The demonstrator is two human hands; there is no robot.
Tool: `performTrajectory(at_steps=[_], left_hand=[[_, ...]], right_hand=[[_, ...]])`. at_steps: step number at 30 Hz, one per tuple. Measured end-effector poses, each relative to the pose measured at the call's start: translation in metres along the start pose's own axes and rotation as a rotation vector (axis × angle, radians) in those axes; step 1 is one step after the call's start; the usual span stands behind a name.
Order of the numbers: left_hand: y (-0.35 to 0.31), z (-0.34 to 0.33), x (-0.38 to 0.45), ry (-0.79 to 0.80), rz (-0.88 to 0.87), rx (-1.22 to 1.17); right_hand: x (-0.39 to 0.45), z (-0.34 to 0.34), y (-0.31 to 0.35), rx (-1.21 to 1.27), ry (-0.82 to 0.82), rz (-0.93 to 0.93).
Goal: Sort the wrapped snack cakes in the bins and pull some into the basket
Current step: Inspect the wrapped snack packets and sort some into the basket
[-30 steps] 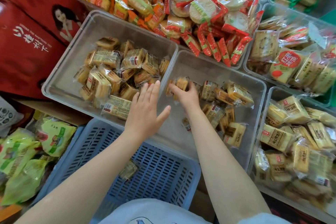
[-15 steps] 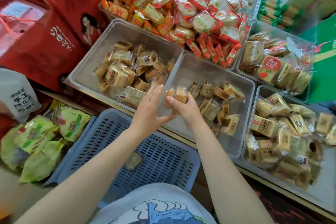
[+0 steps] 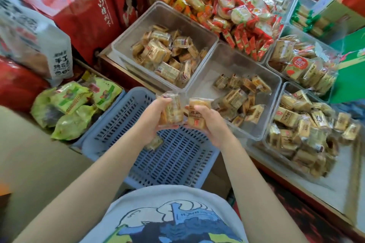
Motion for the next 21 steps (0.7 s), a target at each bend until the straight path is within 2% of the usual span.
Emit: performTrajectory(at_steps=[9,15,21], left_hand=[[0.026,0.024,-0.037,0.089,-0.042,-0.047],[0.029,0.026,-0.045,0.082,0.015,0.036],[0.026,0.035,-0.045,0.170,0.042,0.217]], right_hand=[[-0.038,-0.030,-0.015,0.022,0.030,0.039],[-0.054,-0.038,-0.017,-0.016,-0.029,-0.014],[-0.061,-0.038,-0.019,-0.127,-0.131,-0.050]])
Point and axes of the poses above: each hand's wrist, its own x-axis towards the middle knuckle, its own z-axis out of the back of the hand, y = z × x, the point moved 1 cm from there along x, towards the middle knuckle, and after that the axes turned 1 degree about -x, right-handed, at the moved point
